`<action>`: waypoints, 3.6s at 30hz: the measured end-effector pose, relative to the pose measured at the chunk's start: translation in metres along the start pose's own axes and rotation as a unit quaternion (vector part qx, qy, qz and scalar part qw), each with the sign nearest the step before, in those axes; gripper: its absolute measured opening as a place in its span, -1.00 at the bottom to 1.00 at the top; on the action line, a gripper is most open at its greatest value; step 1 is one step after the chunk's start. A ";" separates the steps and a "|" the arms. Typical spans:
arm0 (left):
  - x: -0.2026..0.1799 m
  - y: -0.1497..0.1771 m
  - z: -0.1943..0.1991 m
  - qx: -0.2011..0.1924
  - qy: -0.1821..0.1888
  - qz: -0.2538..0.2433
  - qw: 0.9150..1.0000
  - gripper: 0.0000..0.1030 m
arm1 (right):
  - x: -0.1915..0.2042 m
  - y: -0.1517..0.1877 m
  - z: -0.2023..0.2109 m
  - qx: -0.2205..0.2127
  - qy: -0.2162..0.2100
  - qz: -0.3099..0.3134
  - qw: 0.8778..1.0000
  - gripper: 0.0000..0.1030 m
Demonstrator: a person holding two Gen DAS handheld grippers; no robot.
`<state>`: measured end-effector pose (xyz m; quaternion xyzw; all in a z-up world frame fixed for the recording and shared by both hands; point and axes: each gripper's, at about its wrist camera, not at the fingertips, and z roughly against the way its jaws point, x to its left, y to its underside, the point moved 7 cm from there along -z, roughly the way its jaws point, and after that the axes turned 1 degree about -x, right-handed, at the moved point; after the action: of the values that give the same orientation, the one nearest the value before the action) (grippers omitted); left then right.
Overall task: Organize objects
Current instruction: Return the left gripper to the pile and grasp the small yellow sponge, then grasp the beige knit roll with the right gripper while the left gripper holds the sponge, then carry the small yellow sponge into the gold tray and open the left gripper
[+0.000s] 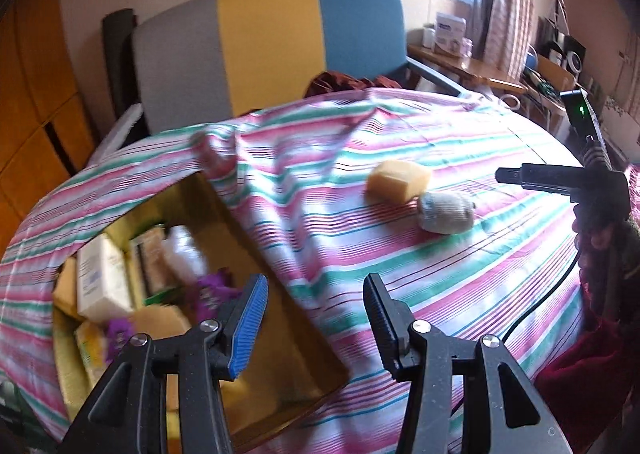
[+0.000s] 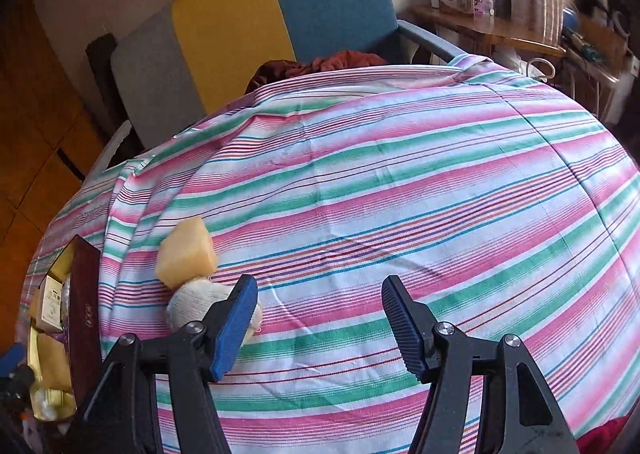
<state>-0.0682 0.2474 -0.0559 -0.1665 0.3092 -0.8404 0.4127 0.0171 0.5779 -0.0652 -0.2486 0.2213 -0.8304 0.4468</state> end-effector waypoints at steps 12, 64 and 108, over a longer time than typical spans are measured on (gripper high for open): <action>-0.047 -0.040 -0.069 0.073 0.093 0.054 0.992 0.00 | -0.017 0.001 -0.001 0.015 0.009 -0.037 0.999 0.42; 0.001 -0.015 -0.010 0.017 0.130 0.108 0.985 0.18 | 0.090 0.030 -0.053 0.086 -0.039 0.123 0.988 0.86; 0.185 0.101 0.065 -0.029 -0.073 0.234 0.969 0.20 | 0.098 0.076 -0.046 0.082 -0.016 0.207 0.975 0.36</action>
<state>-0.0860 0.0281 -0.0689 -0.1628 0.3325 -0.6969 0.6142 -0.0097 0.4630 -0.1250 -0.1737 0.1920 -0.7312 0.6311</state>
